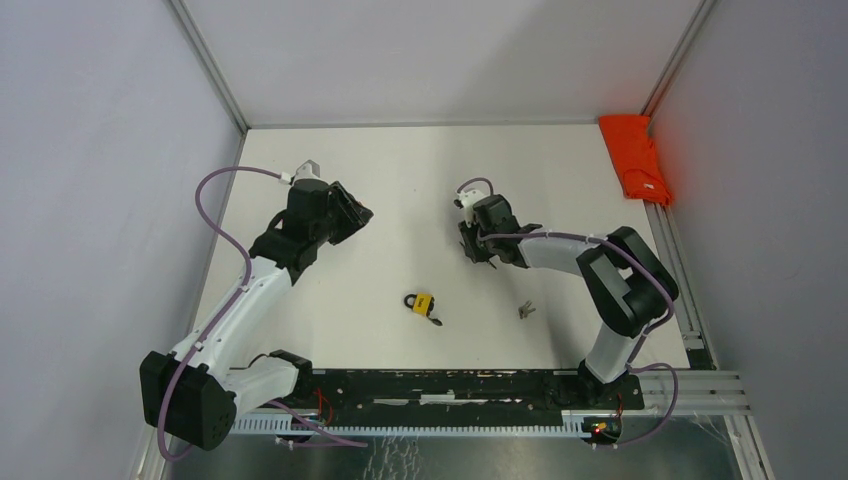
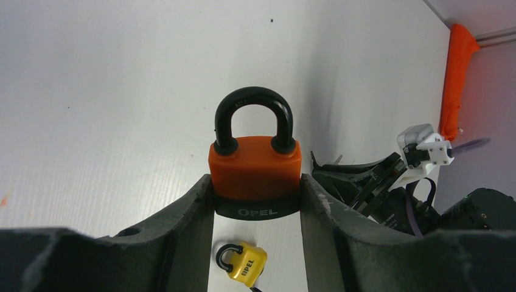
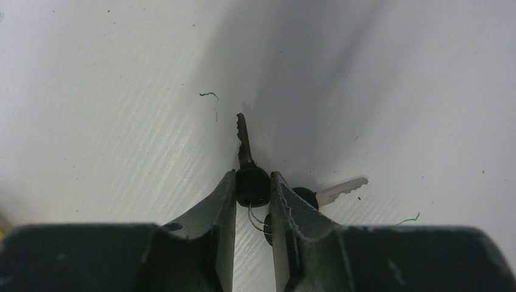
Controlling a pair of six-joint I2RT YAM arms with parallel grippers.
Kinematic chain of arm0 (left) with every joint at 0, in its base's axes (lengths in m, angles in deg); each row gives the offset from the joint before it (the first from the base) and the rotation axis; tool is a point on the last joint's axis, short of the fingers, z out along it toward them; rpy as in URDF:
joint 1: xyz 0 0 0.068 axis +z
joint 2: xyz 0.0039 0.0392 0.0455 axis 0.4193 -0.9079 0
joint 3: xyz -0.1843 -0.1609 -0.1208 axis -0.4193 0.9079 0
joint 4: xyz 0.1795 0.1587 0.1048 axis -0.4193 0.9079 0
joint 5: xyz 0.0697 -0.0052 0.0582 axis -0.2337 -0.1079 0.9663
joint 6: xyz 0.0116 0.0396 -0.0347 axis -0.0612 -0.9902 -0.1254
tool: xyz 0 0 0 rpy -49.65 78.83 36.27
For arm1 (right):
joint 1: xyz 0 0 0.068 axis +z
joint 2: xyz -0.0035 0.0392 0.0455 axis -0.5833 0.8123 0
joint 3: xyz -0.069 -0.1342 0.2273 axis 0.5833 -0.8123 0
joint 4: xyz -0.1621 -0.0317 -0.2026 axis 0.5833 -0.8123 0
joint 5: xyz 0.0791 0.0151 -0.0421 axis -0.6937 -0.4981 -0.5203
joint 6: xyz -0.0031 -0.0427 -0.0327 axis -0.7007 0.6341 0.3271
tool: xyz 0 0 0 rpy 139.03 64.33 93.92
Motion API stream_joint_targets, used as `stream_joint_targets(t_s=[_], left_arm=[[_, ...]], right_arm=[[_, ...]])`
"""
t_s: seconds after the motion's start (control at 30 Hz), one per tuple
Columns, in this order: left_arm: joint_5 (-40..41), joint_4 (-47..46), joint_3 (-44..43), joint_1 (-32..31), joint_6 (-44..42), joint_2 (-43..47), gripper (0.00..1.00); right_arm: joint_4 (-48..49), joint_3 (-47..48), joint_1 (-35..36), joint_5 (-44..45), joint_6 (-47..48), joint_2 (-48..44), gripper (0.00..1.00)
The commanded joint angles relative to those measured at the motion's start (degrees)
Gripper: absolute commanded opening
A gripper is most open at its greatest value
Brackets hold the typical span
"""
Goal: Unlock with the key
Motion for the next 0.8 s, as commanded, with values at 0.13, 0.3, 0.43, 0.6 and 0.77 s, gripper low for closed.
stream_joint_targets(t_s=[0.13,0.3,0.43,0.6,0.77], left_arm=[[0.12,-3.0,-0.39,0.21,-3.0,1.97,0.02],[0.3,-3.08,-0.24,0.13,-3.0,1.98,0.02],[0.21,-3.32,-0.28,0.15,-2.91,1.88,0.02],[0.13,-3.58,-0.24,0.19,-2.91,1.83,0.02],[0.12,-3.61,-0.33,0.17,-2.99,1.83,0.02]], right_arm=[[-10.32,0.05,3.81,6.78,2.32,3.22,0.0],[-11.04,1.79,6.31,12.77,2.83,0.88,0.0],[-11.87,2.82,8.81,18.53,3.63,-1.37,0.0],[-11.84,2.97,11.45,23.4,4.38,-3.73,0.0],[-10.32,1.74,11.77,22.25,3.88,-6.93,0.0]])
